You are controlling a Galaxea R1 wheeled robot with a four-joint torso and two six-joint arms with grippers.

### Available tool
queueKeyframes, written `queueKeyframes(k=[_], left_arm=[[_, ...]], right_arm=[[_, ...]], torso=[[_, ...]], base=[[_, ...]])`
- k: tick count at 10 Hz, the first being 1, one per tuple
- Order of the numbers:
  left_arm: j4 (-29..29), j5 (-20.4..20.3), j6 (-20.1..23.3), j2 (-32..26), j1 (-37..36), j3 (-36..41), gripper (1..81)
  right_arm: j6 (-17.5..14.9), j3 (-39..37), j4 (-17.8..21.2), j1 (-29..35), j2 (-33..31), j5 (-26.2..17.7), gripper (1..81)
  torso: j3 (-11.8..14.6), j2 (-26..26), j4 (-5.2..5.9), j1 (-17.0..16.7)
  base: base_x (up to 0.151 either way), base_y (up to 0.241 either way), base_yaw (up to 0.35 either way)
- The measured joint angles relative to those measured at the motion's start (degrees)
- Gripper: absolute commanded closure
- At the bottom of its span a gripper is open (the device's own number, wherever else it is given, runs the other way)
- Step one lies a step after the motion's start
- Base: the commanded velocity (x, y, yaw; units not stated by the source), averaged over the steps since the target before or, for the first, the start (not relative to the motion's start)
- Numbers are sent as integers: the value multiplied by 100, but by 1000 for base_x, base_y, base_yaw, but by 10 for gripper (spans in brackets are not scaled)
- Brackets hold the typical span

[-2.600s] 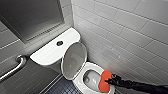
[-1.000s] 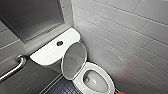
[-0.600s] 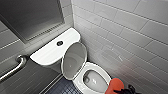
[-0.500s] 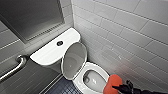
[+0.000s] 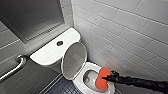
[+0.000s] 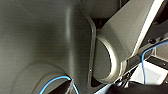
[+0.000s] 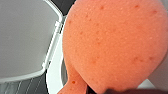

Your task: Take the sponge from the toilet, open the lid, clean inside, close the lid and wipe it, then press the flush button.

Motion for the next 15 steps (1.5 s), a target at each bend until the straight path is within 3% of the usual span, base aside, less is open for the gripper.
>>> queueKeyframes(k=[2, 7, 11, 15], left_arm=[[2, 54, 0, 5, 0, 0, 10], [2, 157, 0, 30, 2, -2, 10], [2, 158, 0, 30, 39, -4, 10], [2, 158, 0, 30, 141, -4, 10]], right_arm=[[0, -603, -68, 336, 745, -380, 811], [0, -1768, -278, 655, 1564, -740, 811], [7, -2387, -378, 265, 1958, -177, 811], [22, -2484, -378, -18, 1853, 256, 811]], torso=[[0, 0, 0, 0], [0, 2, 0, 0], [0, 2, 0, 0], [0, 2, 0, 0]], base=[[0, 0, 0], [0, 0, 0], [0, 0, 0], [0, 0, 0]])
